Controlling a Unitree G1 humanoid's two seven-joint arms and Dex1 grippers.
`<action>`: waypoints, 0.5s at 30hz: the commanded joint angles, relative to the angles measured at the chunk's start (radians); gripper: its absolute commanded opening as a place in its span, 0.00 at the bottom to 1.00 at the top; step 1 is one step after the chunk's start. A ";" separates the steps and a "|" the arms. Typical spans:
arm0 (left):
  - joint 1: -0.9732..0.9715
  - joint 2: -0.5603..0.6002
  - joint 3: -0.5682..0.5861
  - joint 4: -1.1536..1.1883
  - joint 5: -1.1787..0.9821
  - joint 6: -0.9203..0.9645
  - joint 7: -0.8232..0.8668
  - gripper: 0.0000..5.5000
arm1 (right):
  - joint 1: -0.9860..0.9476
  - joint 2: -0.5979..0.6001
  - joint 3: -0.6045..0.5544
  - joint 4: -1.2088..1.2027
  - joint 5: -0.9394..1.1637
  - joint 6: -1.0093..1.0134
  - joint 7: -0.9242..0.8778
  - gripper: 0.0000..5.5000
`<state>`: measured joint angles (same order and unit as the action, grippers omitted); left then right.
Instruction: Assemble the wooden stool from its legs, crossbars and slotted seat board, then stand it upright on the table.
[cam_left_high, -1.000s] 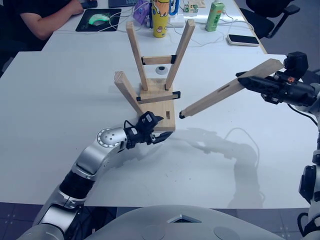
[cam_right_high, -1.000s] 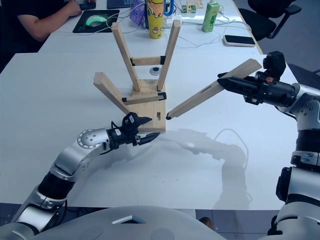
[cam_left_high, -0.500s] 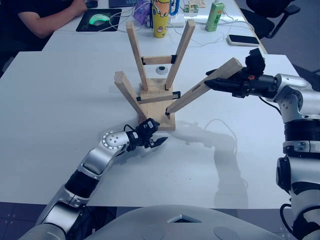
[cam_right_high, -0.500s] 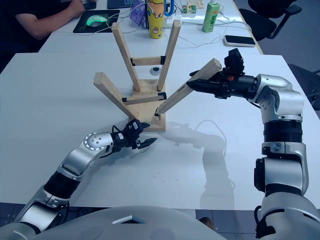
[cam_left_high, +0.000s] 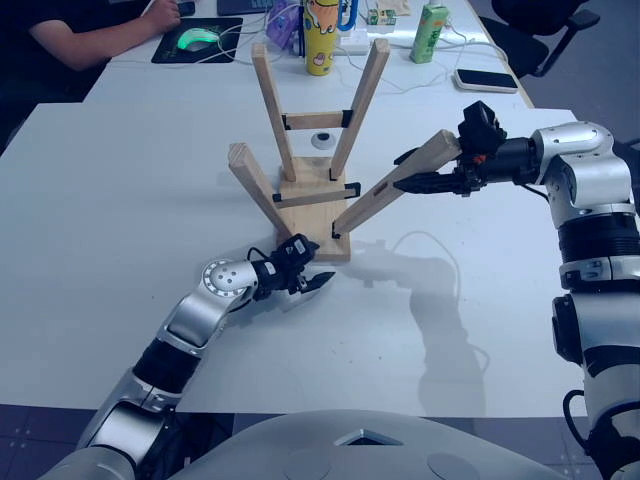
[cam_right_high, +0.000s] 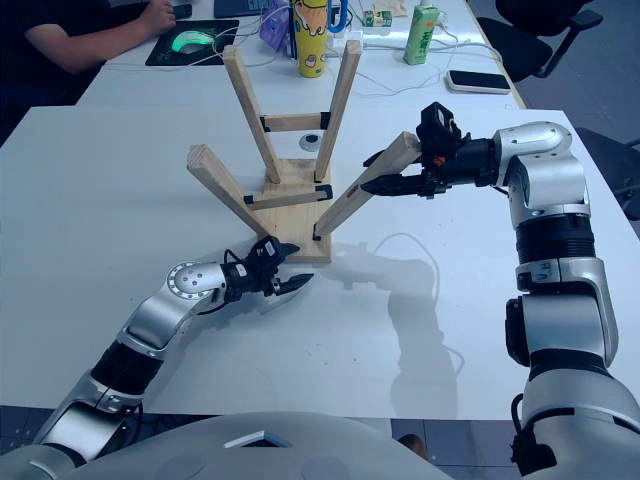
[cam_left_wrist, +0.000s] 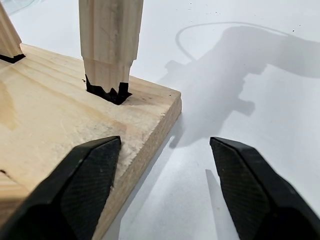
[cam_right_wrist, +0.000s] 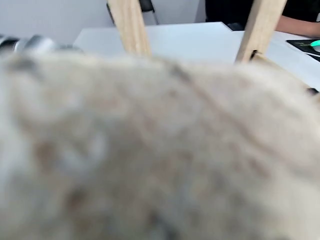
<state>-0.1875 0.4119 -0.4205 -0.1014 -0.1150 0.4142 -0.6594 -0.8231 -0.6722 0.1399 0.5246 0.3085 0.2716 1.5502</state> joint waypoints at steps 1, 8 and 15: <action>0.017 0.005 -0.001 0.022 0.027 0.027 0.003 0.60 | -0.056 0.021 0.062 -0.005 -0.072 -0.019 0.005 0.37; 0.021 -0.012 -0.001 0.030 0.030 0.026 0.012 0.60 | -0.042 0.069 0.081 -0.037 -0.080 0.026 -0.051 0.37; 0.037 -0.028 0.007 0.031 0.034 0.027 0.022 0.60 | -0.042 0.084 0.114 -0.053 -0.087 0.033 -0.041 0.37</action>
<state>-0.1792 0.3855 -0.4100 -0.0938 -0.0971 0.4116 -0.6418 -0.8803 -0.6116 0.2077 0.4685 0.2715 0.2905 1.5213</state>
